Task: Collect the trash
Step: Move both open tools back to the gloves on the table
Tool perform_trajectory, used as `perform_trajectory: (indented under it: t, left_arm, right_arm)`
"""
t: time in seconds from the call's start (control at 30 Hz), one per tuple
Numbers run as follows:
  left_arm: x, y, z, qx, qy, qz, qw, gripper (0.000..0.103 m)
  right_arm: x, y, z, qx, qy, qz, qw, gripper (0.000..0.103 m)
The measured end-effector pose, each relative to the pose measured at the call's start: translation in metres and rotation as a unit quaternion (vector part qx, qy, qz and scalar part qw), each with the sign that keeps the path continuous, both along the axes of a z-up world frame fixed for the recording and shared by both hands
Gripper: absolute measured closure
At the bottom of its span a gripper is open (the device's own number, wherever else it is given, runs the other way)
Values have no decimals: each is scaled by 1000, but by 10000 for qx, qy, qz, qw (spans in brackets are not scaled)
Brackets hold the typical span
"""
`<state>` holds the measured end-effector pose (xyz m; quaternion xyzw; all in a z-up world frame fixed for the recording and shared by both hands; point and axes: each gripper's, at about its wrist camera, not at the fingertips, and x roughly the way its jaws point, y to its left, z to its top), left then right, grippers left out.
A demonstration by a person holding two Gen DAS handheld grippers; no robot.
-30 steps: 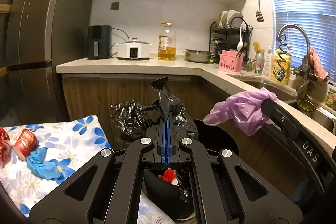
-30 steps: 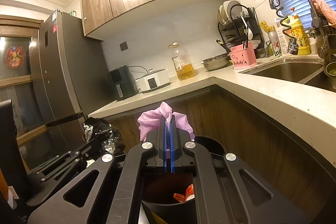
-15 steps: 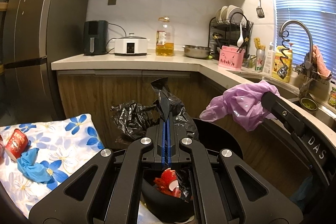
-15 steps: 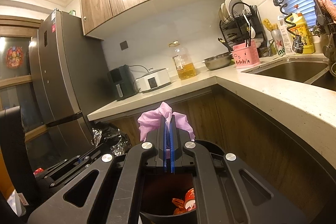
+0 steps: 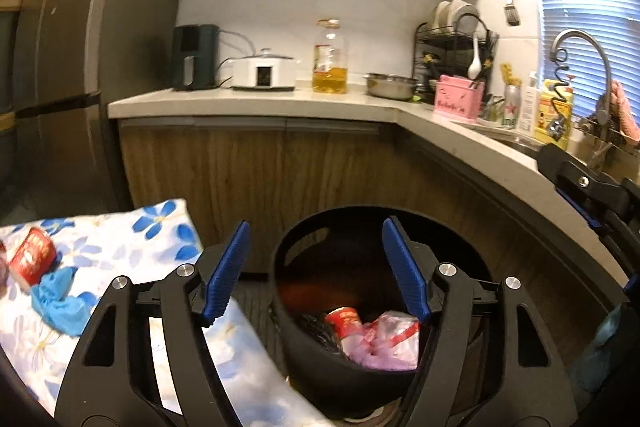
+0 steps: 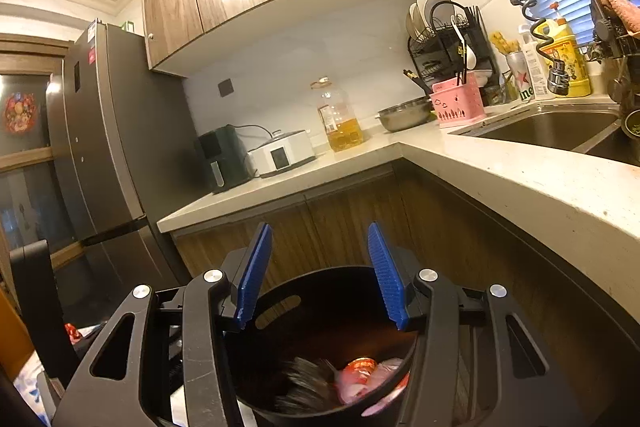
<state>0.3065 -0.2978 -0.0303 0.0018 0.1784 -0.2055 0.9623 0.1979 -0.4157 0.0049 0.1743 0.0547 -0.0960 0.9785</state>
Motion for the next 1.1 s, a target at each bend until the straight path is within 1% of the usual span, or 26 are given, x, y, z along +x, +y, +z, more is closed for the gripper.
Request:
perform_trajectory:
  t: [0.17, 0.43, 0.6, 0.8, 1.03, 1.1]
  left_arm:
    - [-10, 24, 3, -121, 47, 353, 9993, 25]
    - [-37, 60, 8, -135, -33, 836, 9964, 15]
    - [-58, 87, 10, -215, -54, 1068, 9940, 13]
    - [-85, 116, 9, -265, -152, 1358, 9903, 13]
    - [-110, 147, 6, -159, -212, 1572, 9872, 13]
    - [-118, 163, 5, -138, -237, 1680, 9854, 13]
  right_arm:
    - [-5, 3, -1, 10, 93, -30, 10000, 47]
    - [-20, 20, -1, -86, 137, 104, 9998, 37]
    - [-34, 34, -1, -152, 120, 148, 9997, 34]
    - [-50, 53, 0, -96, 75, 260, 9996, 31]
    - [-65, 90, 1, -181, 34, 515, 9985, 29]
    - [-68, 102, 0, -204, 31, 576, 9981, 29]
